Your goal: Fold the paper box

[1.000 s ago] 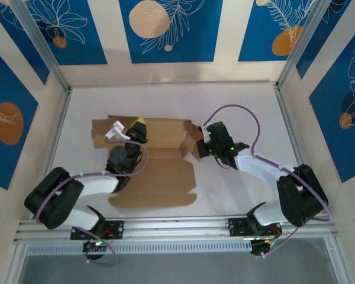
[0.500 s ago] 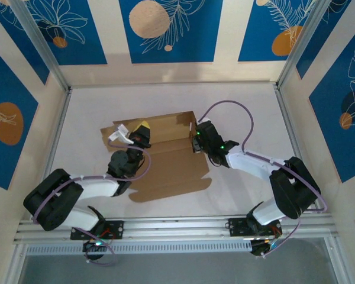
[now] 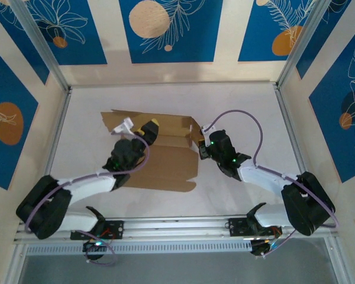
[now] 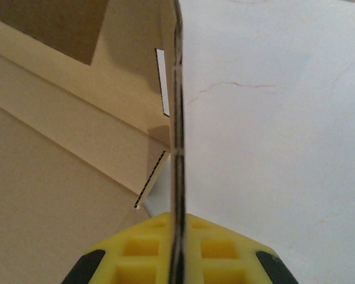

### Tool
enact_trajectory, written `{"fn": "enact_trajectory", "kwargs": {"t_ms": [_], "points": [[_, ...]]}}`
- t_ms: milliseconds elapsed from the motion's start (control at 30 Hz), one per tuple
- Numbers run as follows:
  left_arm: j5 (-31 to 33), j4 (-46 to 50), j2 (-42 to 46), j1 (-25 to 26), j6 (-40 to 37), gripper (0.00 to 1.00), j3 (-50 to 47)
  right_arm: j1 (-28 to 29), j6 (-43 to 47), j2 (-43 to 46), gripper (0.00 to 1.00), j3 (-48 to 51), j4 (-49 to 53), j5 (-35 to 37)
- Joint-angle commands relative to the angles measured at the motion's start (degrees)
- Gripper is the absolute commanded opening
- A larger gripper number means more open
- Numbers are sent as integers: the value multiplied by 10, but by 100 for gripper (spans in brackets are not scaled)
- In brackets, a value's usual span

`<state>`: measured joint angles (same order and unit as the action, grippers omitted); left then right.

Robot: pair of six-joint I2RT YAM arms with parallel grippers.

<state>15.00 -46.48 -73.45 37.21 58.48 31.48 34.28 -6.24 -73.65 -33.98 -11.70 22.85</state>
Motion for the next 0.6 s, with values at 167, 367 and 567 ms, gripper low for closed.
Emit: {"fn": "enact_trajectory", "kwargs": {"t_ms": [167, 367, 567], "points": [[-25, 441, 18, -15, 182, 76, 170, 13, 37, 29, 0, 19, -57, 10], [-36, 585, -30, -16, 252, 77, 257, 17, 48, 31, 0, 24, -65, 13], [-15, 570, -44, -21, 252, 66, 266, 15, 55, 38, 0, 32, -70, 14]]}}
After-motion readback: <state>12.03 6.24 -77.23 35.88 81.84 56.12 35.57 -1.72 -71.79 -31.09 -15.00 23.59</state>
